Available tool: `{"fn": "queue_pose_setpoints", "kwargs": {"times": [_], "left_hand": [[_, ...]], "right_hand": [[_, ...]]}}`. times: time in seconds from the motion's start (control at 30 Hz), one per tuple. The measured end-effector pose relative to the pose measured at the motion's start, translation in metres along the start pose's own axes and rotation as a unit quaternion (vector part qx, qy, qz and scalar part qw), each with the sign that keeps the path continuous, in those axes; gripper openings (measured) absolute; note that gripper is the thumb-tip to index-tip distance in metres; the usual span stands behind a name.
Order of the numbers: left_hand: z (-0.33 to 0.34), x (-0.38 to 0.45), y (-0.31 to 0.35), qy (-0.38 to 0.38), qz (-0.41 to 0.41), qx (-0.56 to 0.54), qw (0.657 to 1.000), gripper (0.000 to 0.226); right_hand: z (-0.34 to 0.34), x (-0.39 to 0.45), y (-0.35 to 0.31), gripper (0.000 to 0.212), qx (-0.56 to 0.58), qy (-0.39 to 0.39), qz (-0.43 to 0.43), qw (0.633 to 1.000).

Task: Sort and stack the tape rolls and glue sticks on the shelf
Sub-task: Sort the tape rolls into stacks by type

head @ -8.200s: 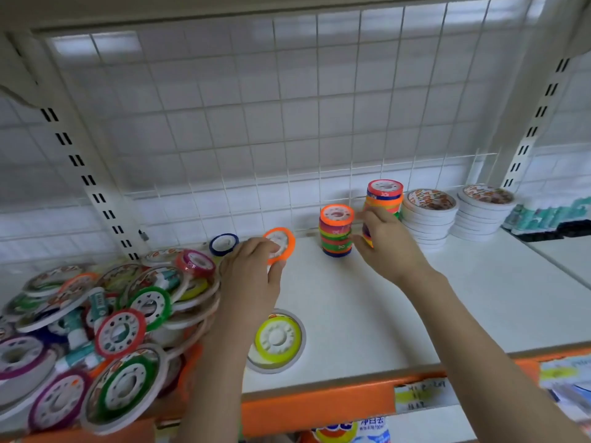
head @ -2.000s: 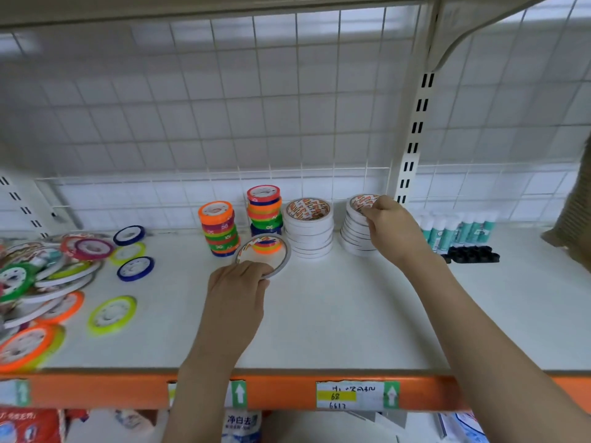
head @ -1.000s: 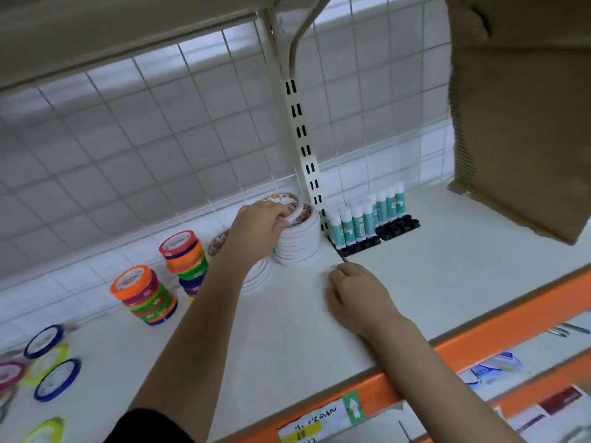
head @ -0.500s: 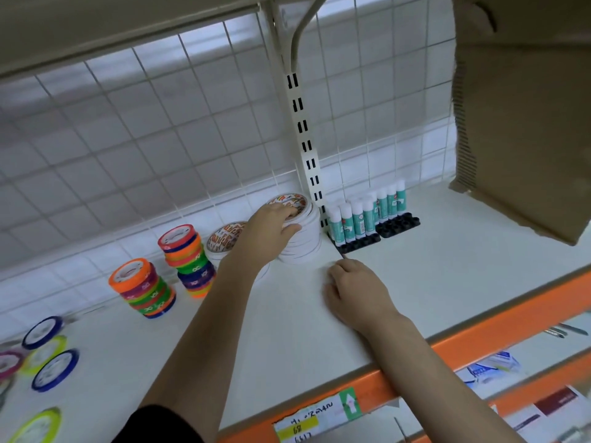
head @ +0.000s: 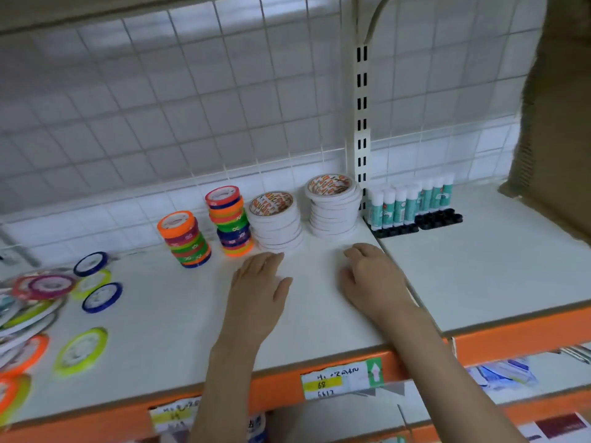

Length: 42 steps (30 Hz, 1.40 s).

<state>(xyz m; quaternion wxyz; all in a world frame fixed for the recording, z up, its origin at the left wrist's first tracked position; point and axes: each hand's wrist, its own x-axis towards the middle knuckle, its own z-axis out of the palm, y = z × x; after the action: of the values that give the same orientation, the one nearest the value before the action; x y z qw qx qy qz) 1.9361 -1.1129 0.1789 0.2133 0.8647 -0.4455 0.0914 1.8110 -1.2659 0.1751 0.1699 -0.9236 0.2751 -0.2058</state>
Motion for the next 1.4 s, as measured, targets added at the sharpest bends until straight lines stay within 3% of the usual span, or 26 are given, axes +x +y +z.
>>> {"fn": "queue_pose_setpoints", "kwargs": {"times": [0.1,0.3,0.47,0.63,0.77,1.03,1.13,1.4], "left_hand": [[-0.007,-0.022,-0.026,-0.008,-0.049,-0.004,0.999,0.053],[-0.044,-0.057,-0.075,-0.002,-0.111,0.003,0.994,0.039],[-0.079,-0.093,-0.127,-0.004,-0.156,0.008,0.988,0.05],[-0.113,-0.118,-0.18,0.004,-0.202,0.024,0.979,0.037],[-0.128,-0.124,-0.212,0.001,-0.198,0.023,0.98,0.035],[-0.125,-0.114,-0.232,-0.099,-0.129,-0.026,0.986,0.047],[-0.126,-0.113,-0.239,-0.098,-0.105,-0.017,0.989,0.036],[-0.16,-0.118,-0.276,-0.009,-0.093,-0.014,0.996,0.039]], "right_hand": [[0.009,-0.003,-0.025,0.035,0.012,-0.012,-0.017,1.0],[0.038,-0.012,-0.092,0.031,0.018,-0.051,-0.086,0.995],[0.068,-0.017,-0.154,0.035,0.023,-0.083,-0.137,0.987],[0.099,-0.017,-0.216,0.038,0.027,-0.101,-0.18,0.978],[0.114,-0.016,-0.251,0.034,0.032,-0.105,-0.192,0.975],[0.129,-0.018,-0.272,0.034,0.03,-0.085,-0.131,0.987],[0.133,-0.018,-0.274,0.033,0.021,-0.085,-0.115,0.989],[0.145,0.021,-0.31,0.036,-0.015,-0.118,-0.142,0.983]]}}
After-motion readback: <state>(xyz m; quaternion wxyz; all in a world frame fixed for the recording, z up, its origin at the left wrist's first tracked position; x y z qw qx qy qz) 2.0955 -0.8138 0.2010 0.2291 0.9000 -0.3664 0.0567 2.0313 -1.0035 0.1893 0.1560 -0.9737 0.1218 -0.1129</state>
